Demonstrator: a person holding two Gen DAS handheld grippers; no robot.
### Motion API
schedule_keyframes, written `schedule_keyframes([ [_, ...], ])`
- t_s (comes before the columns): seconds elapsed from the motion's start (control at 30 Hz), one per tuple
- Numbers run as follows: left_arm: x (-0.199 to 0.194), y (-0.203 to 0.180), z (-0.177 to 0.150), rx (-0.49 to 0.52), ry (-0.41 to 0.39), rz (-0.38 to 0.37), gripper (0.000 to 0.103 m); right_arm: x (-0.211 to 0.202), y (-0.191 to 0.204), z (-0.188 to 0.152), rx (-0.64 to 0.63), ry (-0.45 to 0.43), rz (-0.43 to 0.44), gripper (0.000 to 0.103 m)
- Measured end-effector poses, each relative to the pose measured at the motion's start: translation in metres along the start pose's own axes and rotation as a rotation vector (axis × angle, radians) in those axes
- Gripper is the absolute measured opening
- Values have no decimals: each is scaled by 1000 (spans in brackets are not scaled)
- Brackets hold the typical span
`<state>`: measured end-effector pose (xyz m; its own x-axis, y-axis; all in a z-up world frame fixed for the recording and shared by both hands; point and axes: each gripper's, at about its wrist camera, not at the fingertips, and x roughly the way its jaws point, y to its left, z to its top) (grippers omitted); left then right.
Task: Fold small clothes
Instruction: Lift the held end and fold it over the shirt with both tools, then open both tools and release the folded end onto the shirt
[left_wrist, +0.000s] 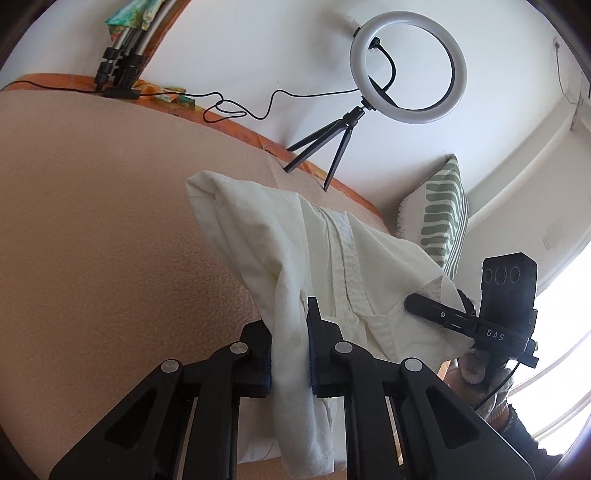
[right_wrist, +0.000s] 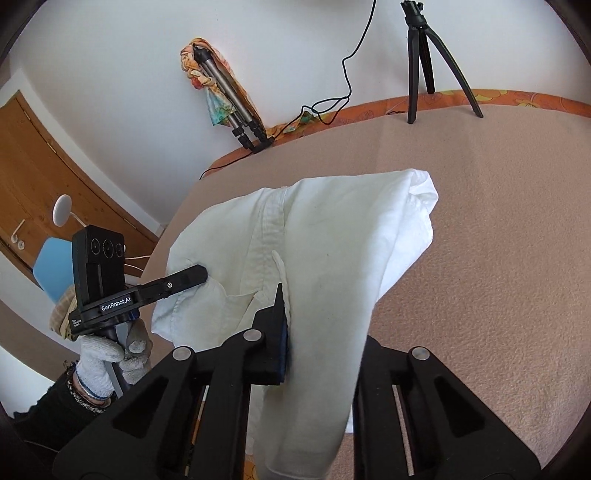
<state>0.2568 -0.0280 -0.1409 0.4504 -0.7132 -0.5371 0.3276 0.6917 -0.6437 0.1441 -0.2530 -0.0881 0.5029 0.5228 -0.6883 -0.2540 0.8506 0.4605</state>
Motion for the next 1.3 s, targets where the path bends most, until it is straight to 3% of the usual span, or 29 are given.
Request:
schedule_keyframes([
  [0.27, 67, -62, 22, 77, 22, -61, 12, -49, -42, 21, -45, -38, -107, 13],
  [0.47, 138, -114, 34, 143, 51, -82, 12, -82, -99, 39, -74, -37, -265, 13],
  [0.83, 244, -166, 41, 228, 62, -19, 12, -96, -198, 72, -50, -43, -437, 13],
  [1.07, 283, -165, 38, 231, 94, 49, 12, -78, -251, 76, 2, -17, -461, 13],
  [1.13, 287, -162, 38, 220, 111, 87, 17, -74, -267, 73, 38, 4, -473, 18],
  [1.2, 290, -160, 38, 228, 145, 137, 24, -74, -280, 69, 70, 13, -543, 40],
  [1.27, 287, -160, 38, 255, 154, 197, 35, -78, -289, 68, 107, 19, -610, 54],
  [1.3, 283, -160, 38, 272, 140, 229, 47, -80, -292, 67, 127, 20, -627, 62],
])
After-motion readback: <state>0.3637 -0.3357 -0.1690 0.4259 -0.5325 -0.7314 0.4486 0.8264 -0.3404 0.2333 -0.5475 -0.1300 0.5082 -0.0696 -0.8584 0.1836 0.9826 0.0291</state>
